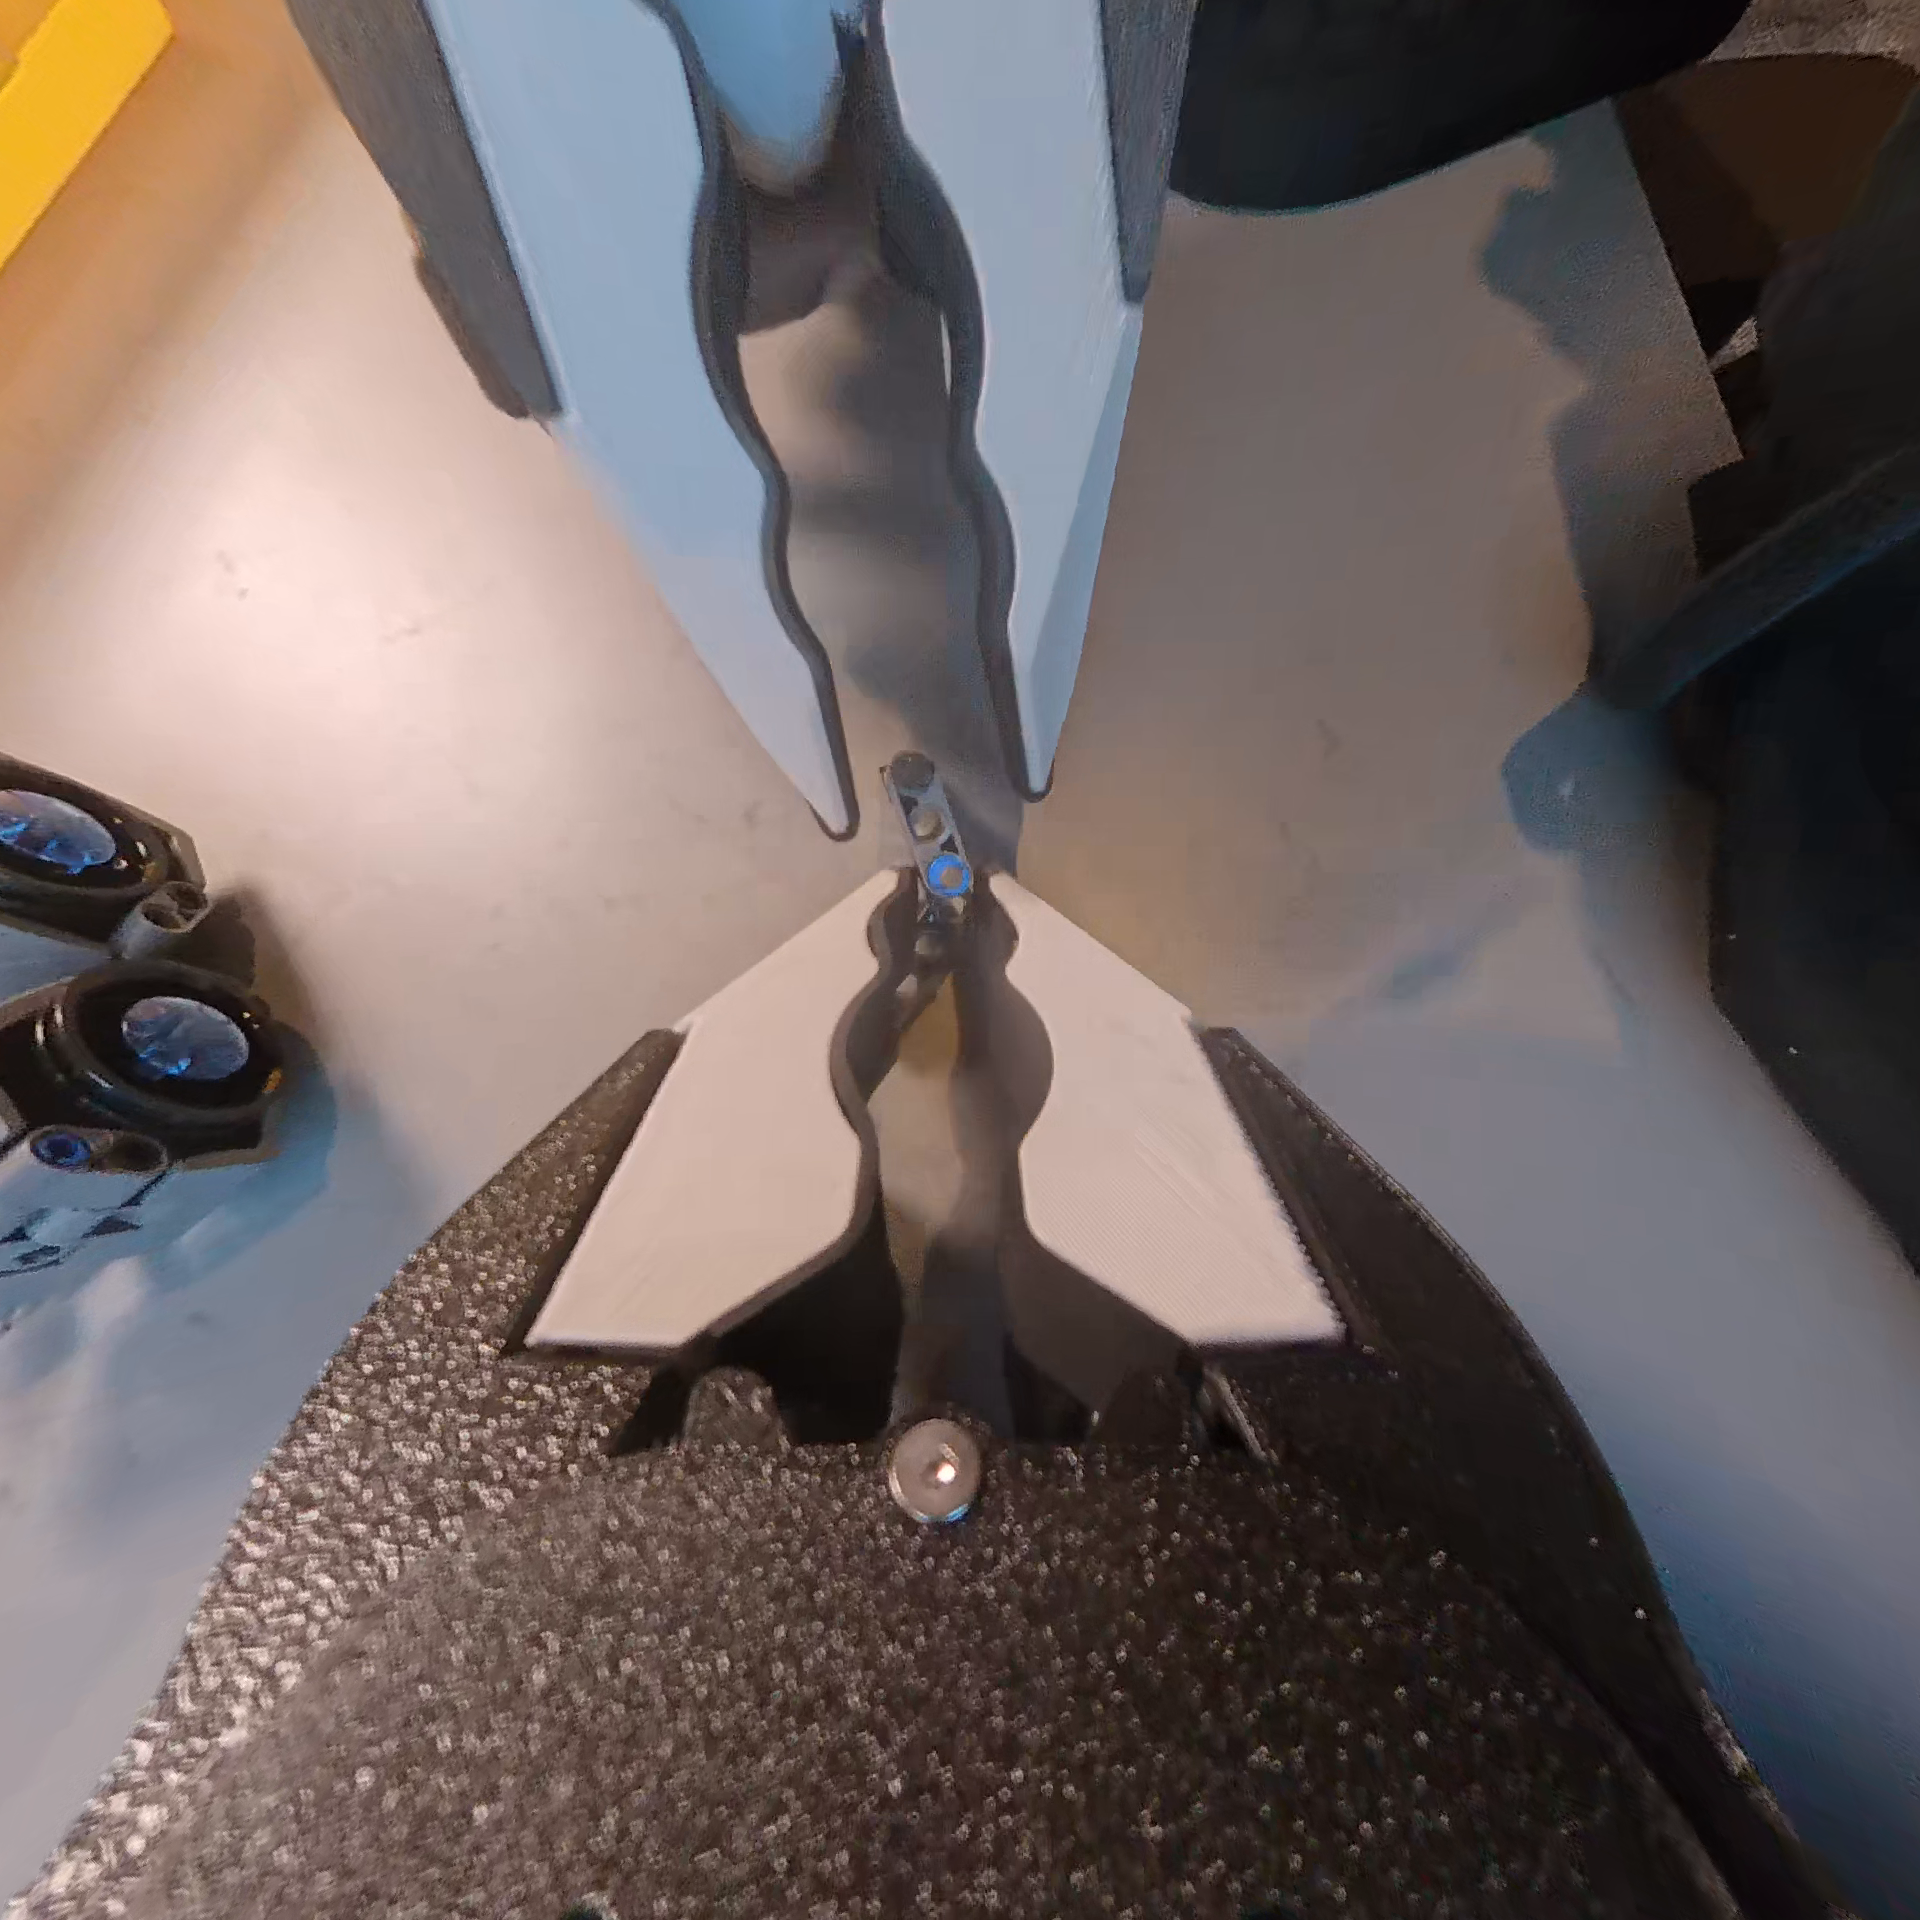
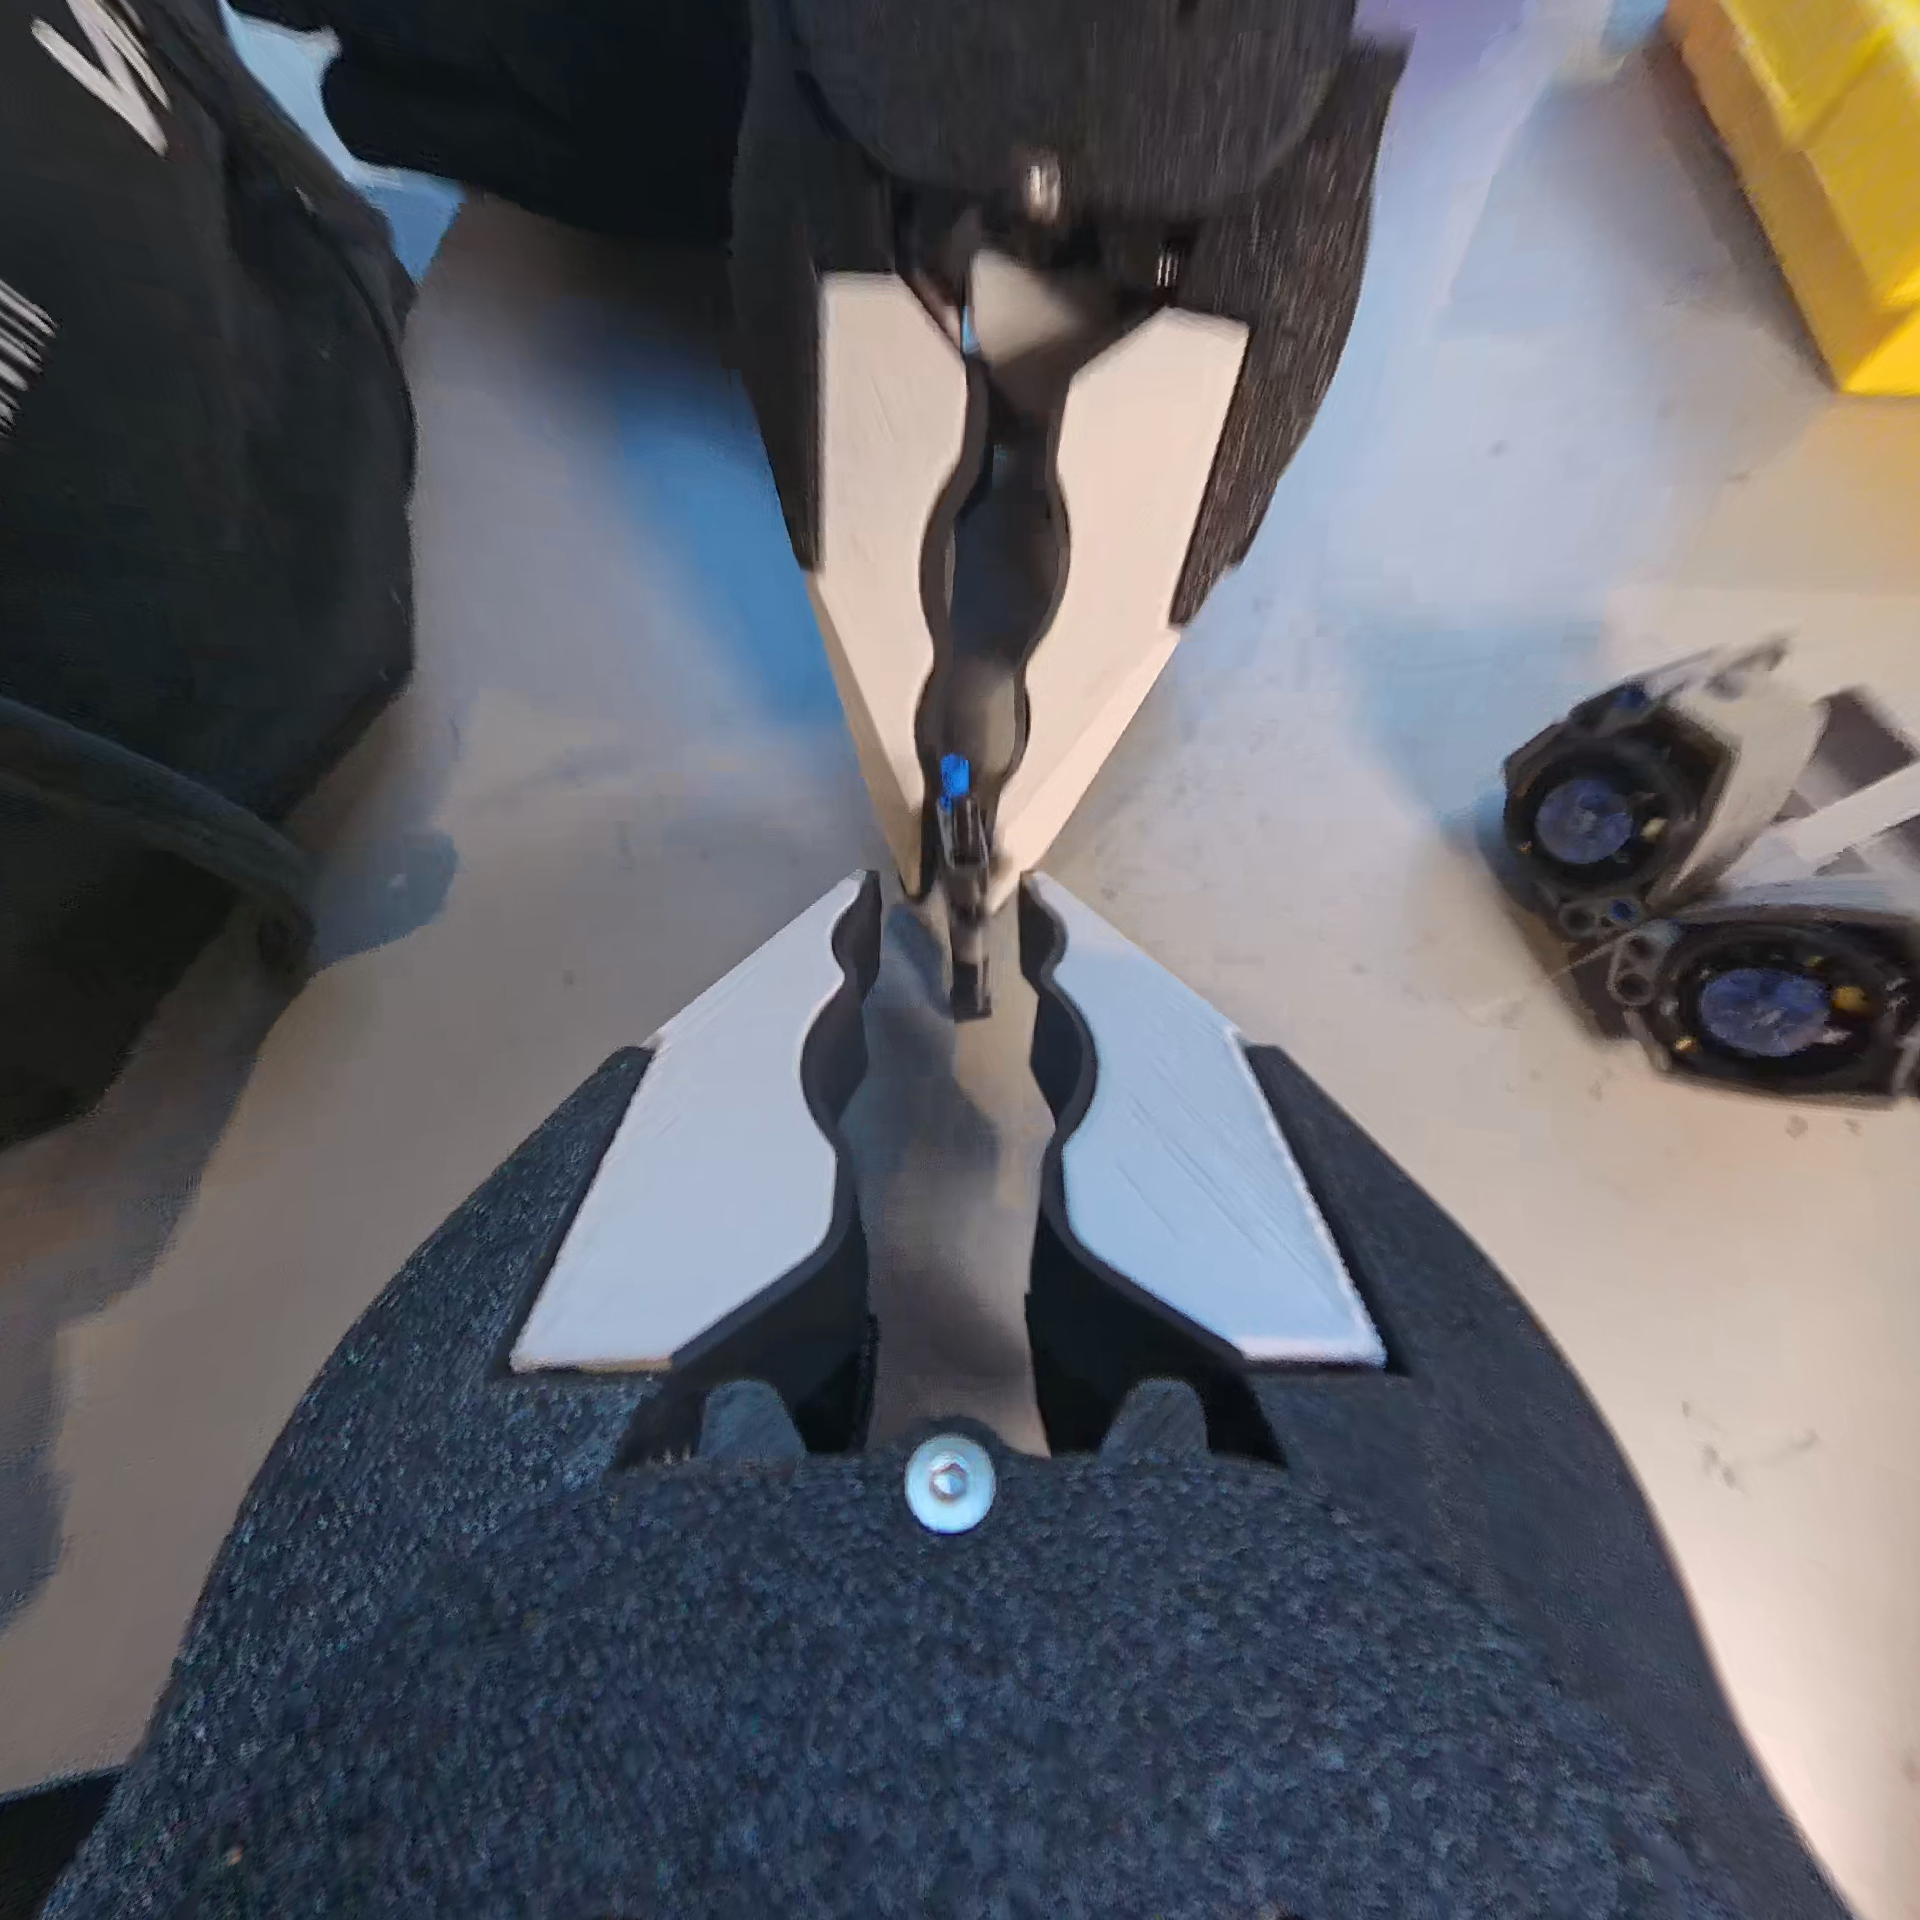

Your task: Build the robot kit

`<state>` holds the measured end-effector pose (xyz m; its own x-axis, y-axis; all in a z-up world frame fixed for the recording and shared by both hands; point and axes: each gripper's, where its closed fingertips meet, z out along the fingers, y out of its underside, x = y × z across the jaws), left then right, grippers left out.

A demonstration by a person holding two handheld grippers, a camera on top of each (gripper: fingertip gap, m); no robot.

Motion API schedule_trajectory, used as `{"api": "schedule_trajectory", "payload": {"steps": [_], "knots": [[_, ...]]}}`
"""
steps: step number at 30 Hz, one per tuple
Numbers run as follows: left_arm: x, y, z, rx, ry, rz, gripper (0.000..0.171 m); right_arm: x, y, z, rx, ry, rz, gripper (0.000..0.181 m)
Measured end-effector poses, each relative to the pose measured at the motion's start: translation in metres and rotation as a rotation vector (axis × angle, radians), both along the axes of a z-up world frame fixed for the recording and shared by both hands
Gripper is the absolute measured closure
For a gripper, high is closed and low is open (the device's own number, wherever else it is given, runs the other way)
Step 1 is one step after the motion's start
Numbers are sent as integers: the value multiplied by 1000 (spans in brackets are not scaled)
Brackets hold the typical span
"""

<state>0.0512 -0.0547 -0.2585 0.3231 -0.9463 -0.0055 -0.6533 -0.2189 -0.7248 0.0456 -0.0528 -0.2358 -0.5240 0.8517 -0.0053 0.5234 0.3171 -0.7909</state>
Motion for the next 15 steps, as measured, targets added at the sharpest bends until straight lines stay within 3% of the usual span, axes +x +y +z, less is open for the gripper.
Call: {"api": "schedule_trajectory", "payload": {"steps": [2, 6, 15], "knots": [[-1, -1, 0, -8, 12, -9, 162, -7, -5, 17, -7, 56, 6, 157], [-6, -2, 6, -3, 15, -6, 162, -11, -4, 6, 102, -1, 23, 175], [-5, -7, 24, -1, -161, 6, 161, -8, -6, 11, 5, 44, 34, 175]]}}
